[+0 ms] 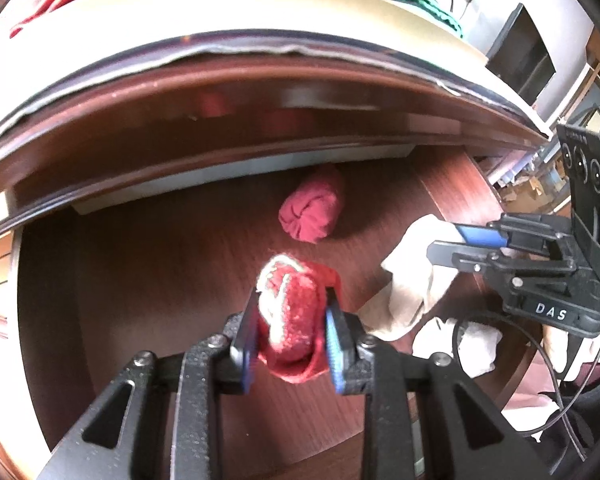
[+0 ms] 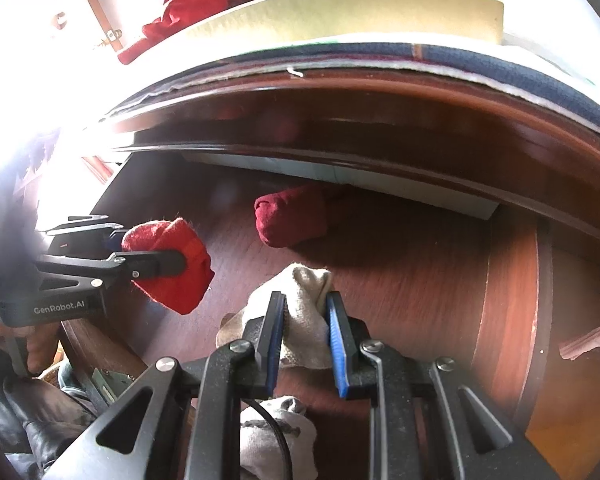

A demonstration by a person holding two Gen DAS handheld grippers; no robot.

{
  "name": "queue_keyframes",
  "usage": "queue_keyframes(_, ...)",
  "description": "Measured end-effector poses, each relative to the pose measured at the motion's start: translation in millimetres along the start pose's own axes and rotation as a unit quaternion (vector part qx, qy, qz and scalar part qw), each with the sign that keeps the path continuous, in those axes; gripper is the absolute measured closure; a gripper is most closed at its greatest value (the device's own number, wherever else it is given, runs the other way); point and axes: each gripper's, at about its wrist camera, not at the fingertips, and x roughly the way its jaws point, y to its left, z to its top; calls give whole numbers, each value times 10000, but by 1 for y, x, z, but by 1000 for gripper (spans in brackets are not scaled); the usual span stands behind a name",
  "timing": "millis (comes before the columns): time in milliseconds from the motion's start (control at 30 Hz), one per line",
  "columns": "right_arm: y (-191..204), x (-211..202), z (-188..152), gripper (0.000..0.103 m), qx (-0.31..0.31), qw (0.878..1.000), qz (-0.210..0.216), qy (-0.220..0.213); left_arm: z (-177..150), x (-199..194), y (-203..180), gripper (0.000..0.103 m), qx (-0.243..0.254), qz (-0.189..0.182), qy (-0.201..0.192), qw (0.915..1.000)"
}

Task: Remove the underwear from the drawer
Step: 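Lift the red sock with the left gripper while the right gripper lifts the beige sock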

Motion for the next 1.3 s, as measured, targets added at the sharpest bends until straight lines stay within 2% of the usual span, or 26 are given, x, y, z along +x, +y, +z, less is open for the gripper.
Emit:
queue_keyframes(333, 6, -12, -6, 80, -175, 9995, -122, -229, -2, -16, 4, 77, 4, 111, -344, 9993)
queue_keyframes(900, 8, -41, -13, 80, -370, 9966, -85, -737, -9, -35, 3, 77, 101, 235, -733, 9970)
queue_keyframes(1300, 7, -52, -15, 80, -354, 9958, -59, -838, -17, -49, 4, 77, 69, 264, -943, 9952)
